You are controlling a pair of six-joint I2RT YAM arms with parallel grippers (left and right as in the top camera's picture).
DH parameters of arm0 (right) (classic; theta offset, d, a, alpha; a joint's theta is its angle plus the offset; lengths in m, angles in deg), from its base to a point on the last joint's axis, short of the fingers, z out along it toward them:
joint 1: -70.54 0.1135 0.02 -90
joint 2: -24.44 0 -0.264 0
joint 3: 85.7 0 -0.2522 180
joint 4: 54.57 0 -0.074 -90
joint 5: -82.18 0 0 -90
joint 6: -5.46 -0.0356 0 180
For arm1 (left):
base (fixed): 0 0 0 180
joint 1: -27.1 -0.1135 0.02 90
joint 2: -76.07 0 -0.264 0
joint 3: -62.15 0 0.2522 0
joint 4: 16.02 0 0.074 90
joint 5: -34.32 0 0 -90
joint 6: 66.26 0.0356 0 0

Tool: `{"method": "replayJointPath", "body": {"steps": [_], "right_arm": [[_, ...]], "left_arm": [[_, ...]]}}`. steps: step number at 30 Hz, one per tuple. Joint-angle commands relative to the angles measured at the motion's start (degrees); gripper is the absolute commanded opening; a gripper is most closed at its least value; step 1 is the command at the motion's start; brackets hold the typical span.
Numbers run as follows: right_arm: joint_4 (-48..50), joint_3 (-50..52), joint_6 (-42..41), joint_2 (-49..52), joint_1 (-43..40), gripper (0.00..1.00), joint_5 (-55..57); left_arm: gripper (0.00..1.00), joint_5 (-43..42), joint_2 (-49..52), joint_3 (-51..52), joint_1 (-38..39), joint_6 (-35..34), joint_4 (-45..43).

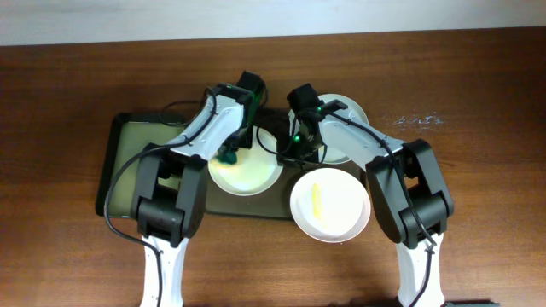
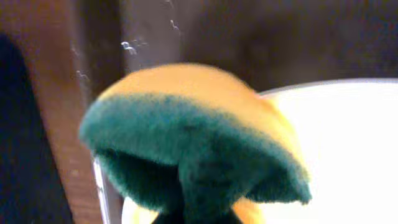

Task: Clean dirty plates on tray and stack at the side
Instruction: 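Scrub the left plate with the sponge while the right gripper holds it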

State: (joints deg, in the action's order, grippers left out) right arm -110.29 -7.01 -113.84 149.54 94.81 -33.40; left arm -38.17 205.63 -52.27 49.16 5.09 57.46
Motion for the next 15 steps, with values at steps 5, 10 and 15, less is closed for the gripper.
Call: {"method": "replayJointPath", "body": {"steps": [5, 10, 15], "right_arm": [[-0.61, 2.16, 0.74, 2.03, 0.50, 0.04, 2.62], [-0.63, 2.16, 0.72, 2.03, 0.50, 0.04, 2.64], [-0.66, 2.16, 0.74, 2.03, 0.50, 0.04, 2.67]], "left_arm": [[0.00, -28.72, 0.85, 0.11, -0.72, 22.25, 13.18], [0.00, -28.52, 0.85, 0.11, -0.74, 15.58, 4.20], [0.00, -3.41, 0.85, 0.09, -0.74, -14.91, -4.63]]}}
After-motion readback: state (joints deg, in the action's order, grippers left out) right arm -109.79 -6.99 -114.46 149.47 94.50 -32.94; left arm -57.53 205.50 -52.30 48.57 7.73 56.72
